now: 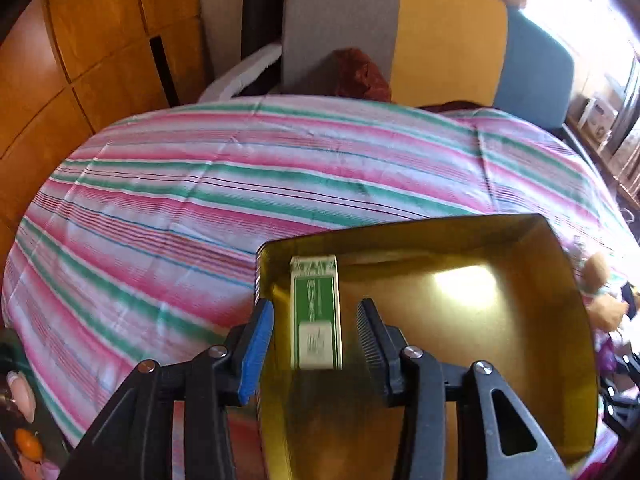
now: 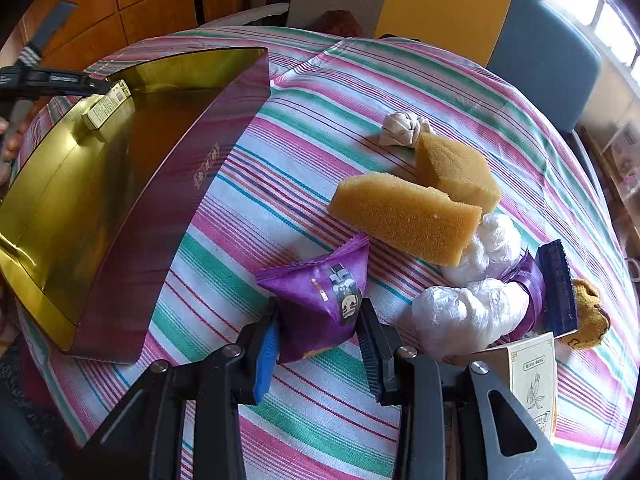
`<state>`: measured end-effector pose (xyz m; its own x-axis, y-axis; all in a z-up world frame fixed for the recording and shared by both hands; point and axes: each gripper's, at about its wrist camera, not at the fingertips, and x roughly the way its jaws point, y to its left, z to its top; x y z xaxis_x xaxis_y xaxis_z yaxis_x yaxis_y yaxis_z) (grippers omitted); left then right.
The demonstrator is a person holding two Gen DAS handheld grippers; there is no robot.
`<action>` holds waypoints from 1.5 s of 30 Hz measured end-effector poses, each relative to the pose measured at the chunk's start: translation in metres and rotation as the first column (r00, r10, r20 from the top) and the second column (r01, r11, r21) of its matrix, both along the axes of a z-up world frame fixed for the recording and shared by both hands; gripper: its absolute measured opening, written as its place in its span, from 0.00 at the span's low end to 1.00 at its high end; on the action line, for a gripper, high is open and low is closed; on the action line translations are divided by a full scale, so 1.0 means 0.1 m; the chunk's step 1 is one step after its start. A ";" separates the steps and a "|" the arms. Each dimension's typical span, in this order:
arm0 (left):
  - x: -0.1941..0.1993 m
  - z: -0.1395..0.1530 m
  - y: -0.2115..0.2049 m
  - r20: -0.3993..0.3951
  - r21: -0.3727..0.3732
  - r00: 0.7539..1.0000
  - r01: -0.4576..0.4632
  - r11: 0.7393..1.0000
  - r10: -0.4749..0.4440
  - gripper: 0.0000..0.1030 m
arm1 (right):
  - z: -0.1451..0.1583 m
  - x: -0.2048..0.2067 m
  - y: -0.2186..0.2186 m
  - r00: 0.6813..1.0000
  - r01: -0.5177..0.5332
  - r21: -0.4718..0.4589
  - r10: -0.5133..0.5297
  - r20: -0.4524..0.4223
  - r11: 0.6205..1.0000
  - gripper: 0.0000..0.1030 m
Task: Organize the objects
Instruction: 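Carry the green-white box with the left tool into the gold tray and release, then grasp the purple snack packet with the right tool and lift it, then lower the purple packet into the gold tray and open the right tool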
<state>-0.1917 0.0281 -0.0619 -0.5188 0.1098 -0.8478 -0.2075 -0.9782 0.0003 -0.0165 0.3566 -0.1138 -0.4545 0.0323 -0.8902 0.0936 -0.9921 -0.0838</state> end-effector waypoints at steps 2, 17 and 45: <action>0.22 0.09 -0.07 -0.024 0.035 1.000 -0.006 0.999 0.007 0.43 | 0.00 0.00 0.00 1.000 0.003 0.005 -0.003 -0.003 1.000 0.36; 1.49 0.30 -0.39 -0.141 0.028 0.990 -0.025 0.999 0.028 0.43 | 0.24 0.17 -0.08 0.997 0.036 -0.047 -0.039 -0.065 0.998 0.35; 1.40 -0.04 -0.87 -0.048 0.135 0.990 -0.128 0.983 0.135 0.43 | 0.47 -0.85 -2.51 0.975 -0.220 -0.251 0.208 -0.074 0.943 0.36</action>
<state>-0.0521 -0.0593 -0.0655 -0.5832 0.1458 -0.7991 -0.0805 -0.9893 -0.1218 -0.1015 0.1060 -0.0664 -0.4662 -0.2962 -0.8337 0.3083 -0.9376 0.1607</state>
